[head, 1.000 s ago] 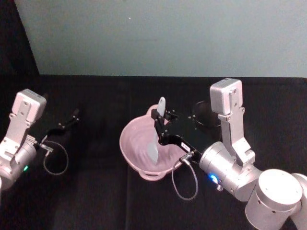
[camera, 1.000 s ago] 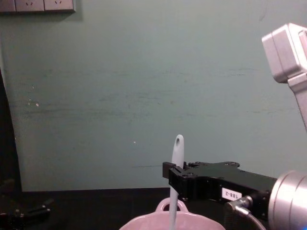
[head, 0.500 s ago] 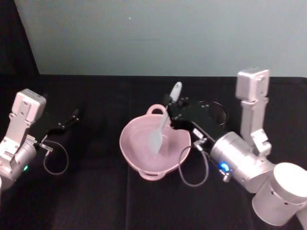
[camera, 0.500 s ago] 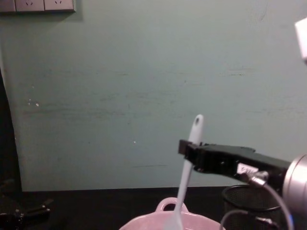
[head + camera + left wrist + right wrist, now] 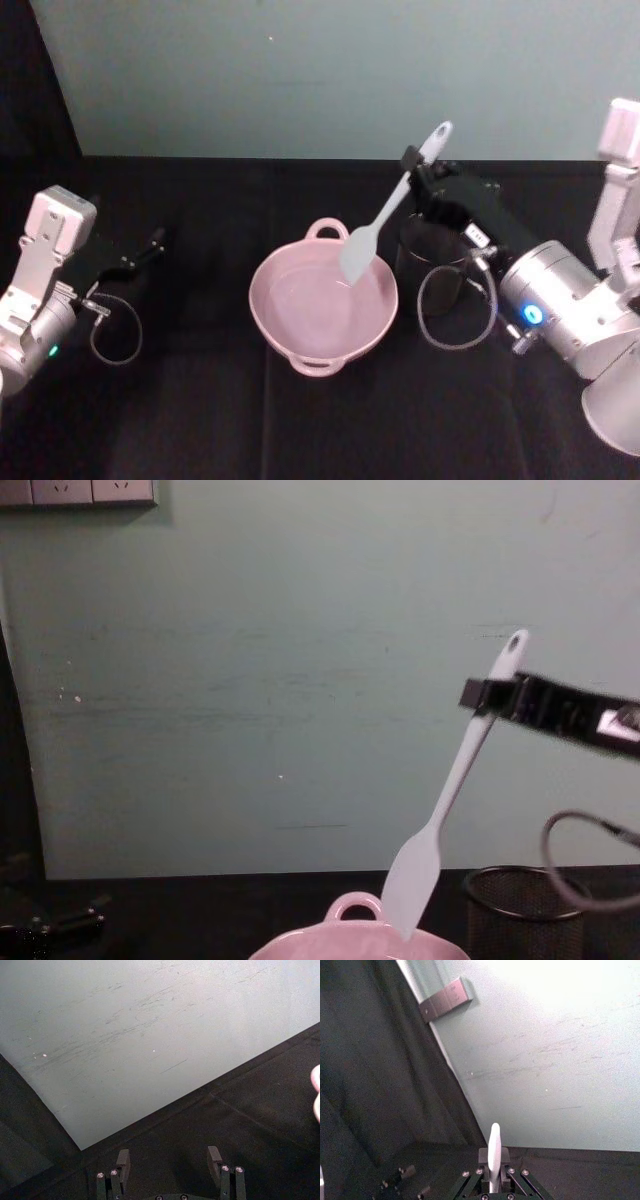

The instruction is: Use the one hand to pick up the spoon and stir the clear water in the bowl.

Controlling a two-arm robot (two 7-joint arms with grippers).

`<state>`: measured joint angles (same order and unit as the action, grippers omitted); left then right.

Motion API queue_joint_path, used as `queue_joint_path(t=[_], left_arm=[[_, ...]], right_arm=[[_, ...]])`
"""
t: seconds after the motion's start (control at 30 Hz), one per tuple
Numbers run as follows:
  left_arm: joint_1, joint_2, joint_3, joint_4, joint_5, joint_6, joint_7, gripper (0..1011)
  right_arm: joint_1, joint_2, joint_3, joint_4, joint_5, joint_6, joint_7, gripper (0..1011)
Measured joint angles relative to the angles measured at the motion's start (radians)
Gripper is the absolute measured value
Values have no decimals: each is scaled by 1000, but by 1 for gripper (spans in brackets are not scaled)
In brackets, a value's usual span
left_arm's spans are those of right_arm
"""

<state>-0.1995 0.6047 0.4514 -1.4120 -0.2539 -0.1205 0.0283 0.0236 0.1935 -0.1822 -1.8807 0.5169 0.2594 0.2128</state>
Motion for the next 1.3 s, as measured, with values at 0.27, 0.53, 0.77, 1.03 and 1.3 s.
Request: queue_joint_path(t=[0.27, 0.53, 0.77, 1.03, 1.3], left_arm=[[0, 0, 0, 0, 0, 0, 0, 1011], [0, 0, 0, 0, 0, 0, 0, 1011], [0, 0, 0, 0, 0, 0, 0, 1011], [0, 0, 0, 0, 0, 0, 0, 1011], [0, 0, 0, 0, 0, 0, 0, 1011]], right_arm=[[-17, -4, 71, -62, 95, 46, -41, 114], [-23, -9, 145, -60, 170, 47, -80, 114], [-10, -11, 182, -9, 219, 33, -103, 114], [17, -8, 189, 61, 241, 9, -119, 114], [48, -3, 176, 135, 254, -2, -145, 114]])
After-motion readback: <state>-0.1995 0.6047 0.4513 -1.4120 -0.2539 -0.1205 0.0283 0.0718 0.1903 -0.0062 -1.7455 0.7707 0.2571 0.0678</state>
